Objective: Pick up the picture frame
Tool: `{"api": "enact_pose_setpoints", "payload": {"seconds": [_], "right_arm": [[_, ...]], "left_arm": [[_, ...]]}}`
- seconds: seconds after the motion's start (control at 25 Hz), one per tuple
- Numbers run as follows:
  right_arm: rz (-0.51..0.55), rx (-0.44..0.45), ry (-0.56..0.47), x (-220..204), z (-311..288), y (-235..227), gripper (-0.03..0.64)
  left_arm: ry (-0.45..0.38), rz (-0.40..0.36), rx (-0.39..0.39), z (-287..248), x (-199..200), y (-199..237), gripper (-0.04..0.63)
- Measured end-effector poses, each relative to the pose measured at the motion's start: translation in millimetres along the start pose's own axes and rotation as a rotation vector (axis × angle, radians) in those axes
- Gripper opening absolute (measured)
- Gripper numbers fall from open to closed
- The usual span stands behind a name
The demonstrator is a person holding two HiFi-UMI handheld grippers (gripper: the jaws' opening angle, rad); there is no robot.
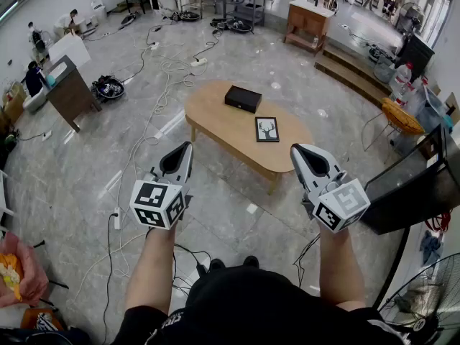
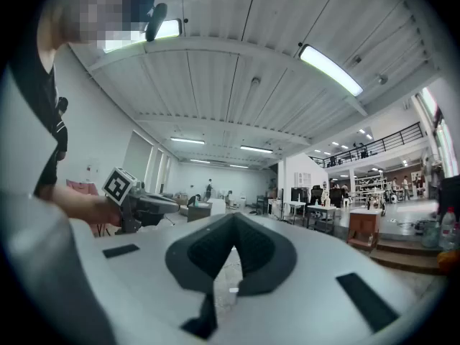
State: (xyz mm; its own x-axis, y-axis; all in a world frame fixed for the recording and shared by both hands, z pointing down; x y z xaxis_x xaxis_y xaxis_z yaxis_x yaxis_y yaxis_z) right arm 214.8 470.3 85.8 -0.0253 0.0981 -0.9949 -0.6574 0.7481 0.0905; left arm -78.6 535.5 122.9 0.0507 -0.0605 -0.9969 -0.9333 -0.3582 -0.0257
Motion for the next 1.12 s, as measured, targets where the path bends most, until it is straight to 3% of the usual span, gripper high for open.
{"api": "enact_pose_setpoints", "payload": {"seconds": [0.6,1.12], "right_arm": [[-0.037,-0.060,-0.008,-10,45,-54,0.003],[-0.157,-0.034,0.012,-34,67,-84,0.005]], "left_arm": [[0.038,0.000,-0.037,-35,0,-41,0.009],[0.069,0.028,-0.053,-51,-15,-78,0.009]]}}
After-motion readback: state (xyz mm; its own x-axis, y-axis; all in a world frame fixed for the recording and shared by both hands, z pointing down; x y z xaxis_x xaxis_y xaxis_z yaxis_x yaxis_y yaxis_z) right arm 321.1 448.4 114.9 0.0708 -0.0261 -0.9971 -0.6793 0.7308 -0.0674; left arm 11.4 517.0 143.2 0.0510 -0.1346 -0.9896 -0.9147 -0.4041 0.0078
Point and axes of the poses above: the fingertips, and each gripper's own axes: z backward along the fingers, y to its left, x out of its top, the point moved 6 cm from there along z, backward along the fingers, and after that the axes turned 10 degrees about -x, right-handed, at the moved point
